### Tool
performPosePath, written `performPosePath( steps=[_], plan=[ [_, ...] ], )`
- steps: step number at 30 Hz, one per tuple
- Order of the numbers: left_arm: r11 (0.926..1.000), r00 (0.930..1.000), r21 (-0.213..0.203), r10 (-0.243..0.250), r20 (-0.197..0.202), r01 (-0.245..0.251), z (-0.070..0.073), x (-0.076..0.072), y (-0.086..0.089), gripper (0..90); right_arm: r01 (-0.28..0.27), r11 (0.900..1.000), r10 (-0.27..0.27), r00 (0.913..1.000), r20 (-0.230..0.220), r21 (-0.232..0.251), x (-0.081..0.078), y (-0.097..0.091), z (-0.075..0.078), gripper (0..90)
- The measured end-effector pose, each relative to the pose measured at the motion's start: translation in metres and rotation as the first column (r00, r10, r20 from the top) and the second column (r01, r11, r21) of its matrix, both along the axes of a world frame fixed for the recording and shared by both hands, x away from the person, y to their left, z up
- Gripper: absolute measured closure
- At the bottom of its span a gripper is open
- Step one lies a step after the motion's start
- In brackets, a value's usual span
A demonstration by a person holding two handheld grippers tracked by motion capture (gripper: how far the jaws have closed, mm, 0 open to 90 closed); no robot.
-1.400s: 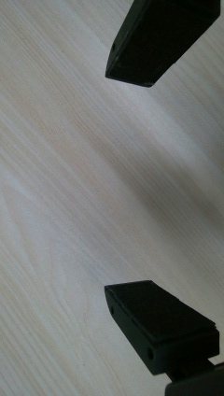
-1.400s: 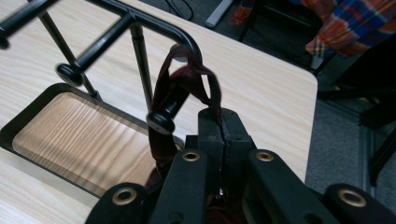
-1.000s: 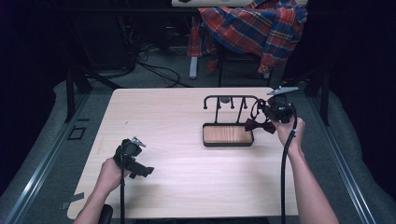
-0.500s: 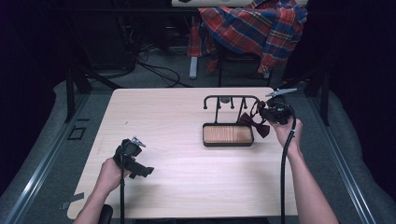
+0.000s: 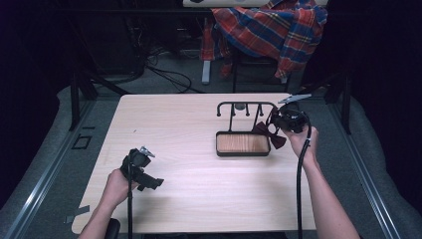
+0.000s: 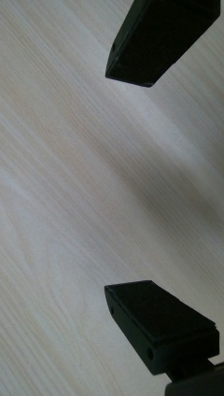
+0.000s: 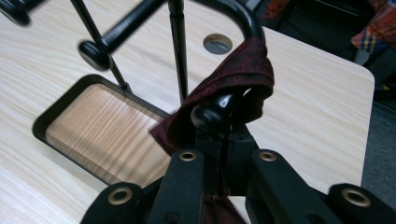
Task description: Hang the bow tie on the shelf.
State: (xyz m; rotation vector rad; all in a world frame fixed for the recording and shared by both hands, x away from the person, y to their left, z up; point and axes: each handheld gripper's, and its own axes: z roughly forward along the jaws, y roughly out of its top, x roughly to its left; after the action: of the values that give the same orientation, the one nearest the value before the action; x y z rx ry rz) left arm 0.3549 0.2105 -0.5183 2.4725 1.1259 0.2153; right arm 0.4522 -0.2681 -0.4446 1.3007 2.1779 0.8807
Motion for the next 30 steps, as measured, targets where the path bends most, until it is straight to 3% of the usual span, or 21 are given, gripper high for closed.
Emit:
performPosePath(
  steps=[9, 16, 22, 30],
  plan=[
    [1.0, 1.0, 0.0, -0.003, -0.004, 0.003, 0.0, 0.0, 0.001, 0.5, -0.013, 0.9998, 0.012, 0.9991, -0.041, -0.013, 0.004, -0.005, -0.01, 76.9],
    [1.0, 1.0, -0.003, -0.005, -0.002, 0.005, 0.0, 0.0, 0.001, 0.5, -0.017, 0.9998, 0.017, 0.9989, -0.044, -0.007, 0.002, -0.009, -0.006, 67.2],
    [1.0, 1.0, -0.004, -0.004, 0.001, 0.004, 0.001, -0.001, 0.001, 0.5, -0.013, 0.9991, 0.015, 0.9978, -0.064, 0.041, -0.001, -0.011, 0.001, 58.6],
    [1.0, 1.0, -0.004, -0.005, 0.001, 0.005, 0.001, -0.001, 0.0, 0.5, -0.006, 0.9998, 0.008, 0.9965, -0.083, 0.018, -0.005, -0.01, 0.005, 47.3]
  ],
)
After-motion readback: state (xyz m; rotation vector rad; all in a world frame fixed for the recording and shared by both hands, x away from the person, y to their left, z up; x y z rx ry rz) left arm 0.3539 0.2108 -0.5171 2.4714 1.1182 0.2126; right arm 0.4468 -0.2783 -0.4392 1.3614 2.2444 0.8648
